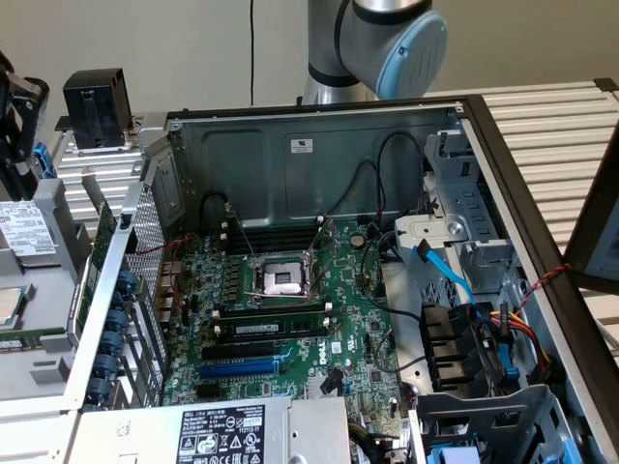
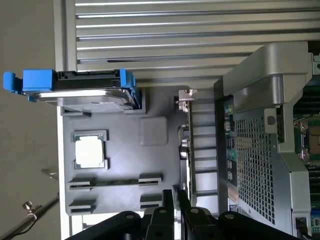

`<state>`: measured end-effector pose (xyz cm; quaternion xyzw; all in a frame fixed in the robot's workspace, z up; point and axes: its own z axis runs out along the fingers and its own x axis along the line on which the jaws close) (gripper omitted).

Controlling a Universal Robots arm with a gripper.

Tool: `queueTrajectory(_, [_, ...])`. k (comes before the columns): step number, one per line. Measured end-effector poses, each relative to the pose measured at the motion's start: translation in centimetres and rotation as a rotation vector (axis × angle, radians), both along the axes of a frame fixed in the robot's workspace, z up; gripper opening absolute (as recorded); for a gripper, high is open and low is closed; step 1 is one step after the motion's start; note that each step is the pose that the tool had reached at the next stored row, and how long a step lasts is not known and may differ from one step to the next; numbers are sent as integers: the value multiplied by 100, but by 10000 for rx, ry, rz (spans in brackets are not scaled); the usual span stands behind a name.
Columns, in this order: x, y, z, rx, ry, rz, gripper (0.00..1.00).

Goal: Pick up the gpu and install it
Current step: 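Pick up the gpu and move the gpu toward the slot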

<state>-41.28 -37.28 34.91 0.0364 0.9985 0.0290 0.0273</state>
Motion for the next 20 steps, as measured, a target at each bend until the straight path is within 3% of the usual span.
queueTrajectory(2, [-16, 0, -27, 1, -69, 0, 31])
queueTrajectory(3, [-17, 0, -37, 1, -118, 1, 31])
queueTrajectory(4, [-18, 0, -43, 0, -186, 0, 31])
queueTrajectory(5, [-18, 0, -48, 0, -273, 0, 37])
queueTrajectory(7, [-18, 0, -61, 0, -424, 1, 37])
queueTrajectory(10, [-19, 0, -95, 1, -575, 0, 37])
queueTrajectory(15, [-22, -22, -185, 1, -642, -2, 37])
queueTrajectory(20, [-22, -146, -239, 61, -657, -13, 37])
